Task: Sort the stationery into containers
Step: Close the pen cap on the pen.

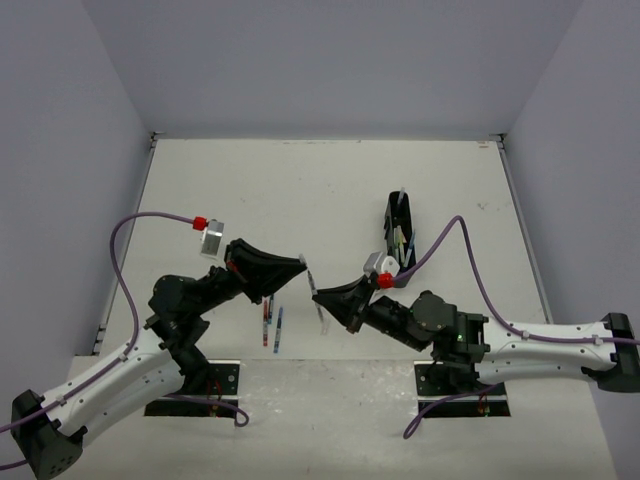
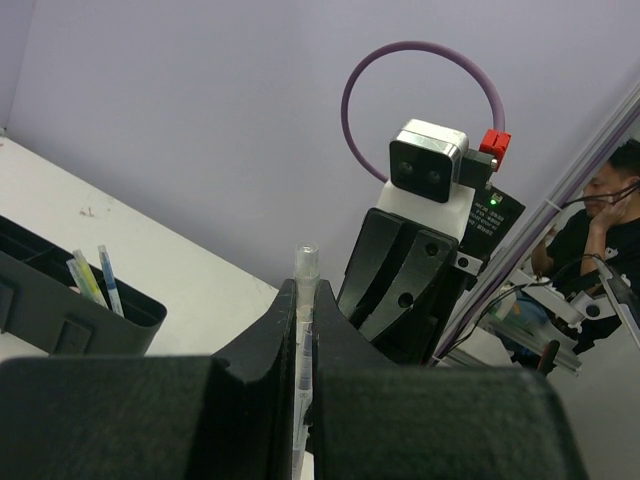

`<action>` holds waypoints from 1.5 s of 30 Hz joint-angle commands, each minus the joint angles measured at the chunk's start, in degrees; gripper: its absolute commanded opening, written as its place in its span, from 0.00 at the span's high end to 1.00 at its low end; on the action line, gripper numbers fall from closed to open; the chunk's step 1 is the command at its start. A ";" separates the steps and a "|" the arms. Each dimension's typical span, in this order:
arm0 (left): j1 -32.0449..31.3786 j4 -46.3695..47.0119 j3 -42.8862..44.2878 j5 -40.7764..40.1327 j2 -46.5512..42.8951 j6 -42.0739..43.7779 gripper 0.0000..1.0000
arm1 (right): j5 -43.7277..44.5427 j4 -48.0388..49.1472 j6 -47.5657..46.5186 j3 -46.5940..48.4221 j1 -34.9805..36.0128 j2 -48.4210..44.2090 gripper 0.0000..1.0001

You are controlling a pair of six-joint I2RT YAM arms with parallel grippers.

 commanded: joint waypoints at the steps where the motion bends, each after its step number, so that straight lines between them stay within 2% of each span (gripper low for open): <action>1: 0.02 0.38 -0.37 0.00 -0.68 -0.10 1.00 | 0.38 2.74 -0.74 2.92 0.02 0.09 1.00; 21: -0.07 -1.21 0.21 -1.95 -1.54 0.24 1.00 | -2.45 1.84 1.02 3.80 0.02 2.23 1.00; 45: 0.01 -2.84 0.67 -3.93 -2.42 1.06 1.00 | 0.59 -1.41 2.14 3.62 0.02 1.33 1.00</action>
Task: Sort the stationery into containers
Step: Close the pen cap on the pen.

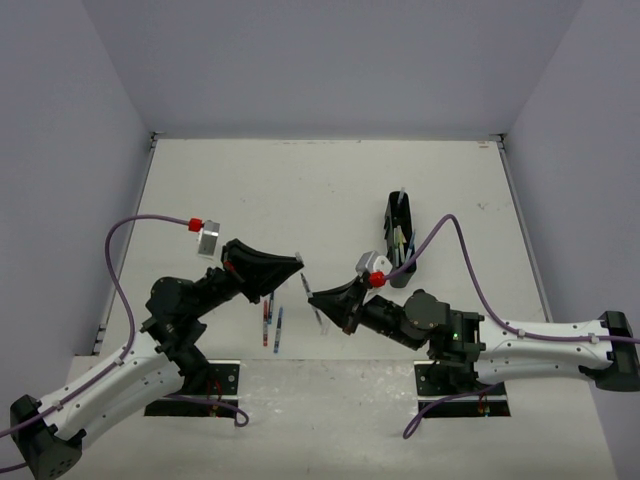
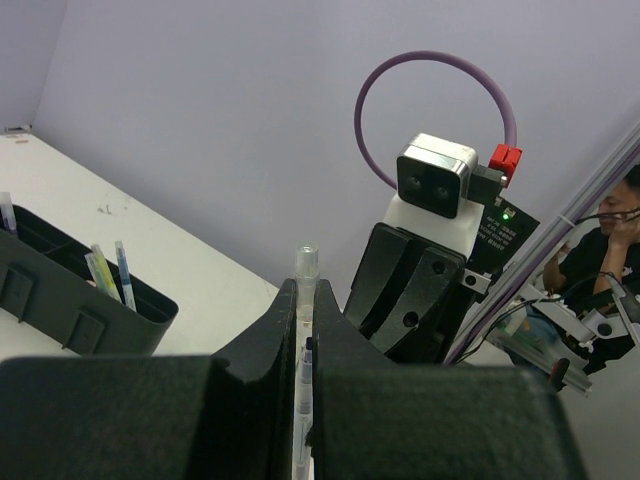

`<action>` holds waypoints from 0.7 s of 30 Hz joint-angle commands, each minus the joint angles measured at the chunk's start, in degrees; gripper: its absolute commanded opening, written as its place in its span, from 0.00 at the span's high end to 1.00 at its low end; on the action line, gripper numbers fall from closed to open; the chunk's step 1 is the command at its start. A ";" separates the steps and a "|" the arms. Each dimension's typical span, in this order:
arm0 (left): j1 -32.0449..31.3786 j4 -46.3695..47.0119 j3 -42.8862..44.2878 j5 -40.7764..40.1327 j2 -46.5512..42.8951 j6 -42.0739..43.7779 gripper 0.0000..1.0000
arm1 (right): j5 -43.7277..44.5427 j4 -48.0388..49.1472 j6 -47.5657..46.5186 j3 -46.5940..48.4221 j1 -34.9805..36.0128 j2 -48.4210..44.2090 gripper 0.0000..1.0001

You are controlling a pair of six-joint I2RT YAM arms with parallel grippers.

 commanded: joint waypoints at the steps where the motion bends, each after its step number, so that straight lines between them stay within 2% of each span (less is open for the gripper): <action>1: -0.01 0.45 0.59 -0.59 -0.10 1.00 1.00 | 2.59 -0.04 0.69 2.37 0.05 -1.06 1.00; 21: 0.04 1.29 -0.10 0.85 1.04 0.82 1.00 | 4.28 -1.27 1.07 3.87 -0.21 -0.49 1.00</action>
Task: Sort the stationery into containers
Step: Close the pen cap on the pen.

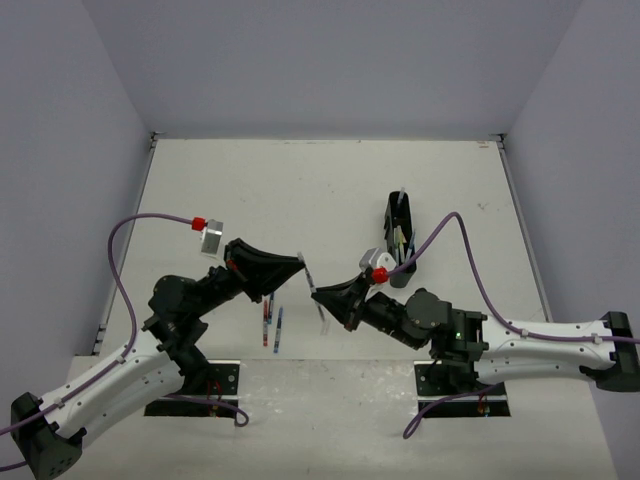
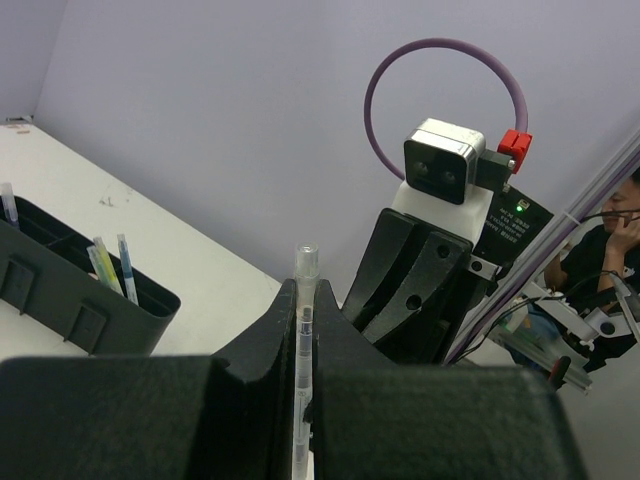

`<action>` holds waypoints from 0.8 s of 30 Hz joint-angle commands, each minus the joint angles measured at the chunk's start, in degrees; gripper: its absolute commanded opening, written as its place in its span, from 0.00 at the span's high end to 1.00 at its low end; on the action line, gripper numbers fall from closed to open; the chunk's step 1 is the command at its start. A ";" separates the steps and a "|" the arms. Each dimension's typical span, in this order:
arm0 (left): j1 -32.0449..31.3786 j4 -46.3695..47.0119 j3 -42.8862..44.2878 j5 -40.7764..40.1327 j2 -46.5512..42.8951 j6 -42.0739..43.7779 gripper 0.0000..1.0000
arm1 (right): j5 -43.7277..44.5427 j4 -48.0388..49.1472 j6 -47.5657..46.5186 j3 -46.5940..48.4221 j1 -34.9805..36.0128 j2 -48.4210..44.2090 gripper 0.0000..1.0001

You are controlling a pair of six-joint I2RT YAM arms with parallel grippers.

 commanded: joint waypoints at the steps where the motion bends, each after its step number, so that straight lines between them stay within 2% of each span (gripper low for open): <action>1: 0.04 1.13 -0.10 0.71 0.00 0.92 1.00 | 0.96 1.01 0.47 3.01 -0.20 0.23 1.00; 24: -0.05 2.78 -1.51 2.03 1.11 1.11 1.00 | 0.06 0.15 1.26 5.66 -1.25 0.94 1.00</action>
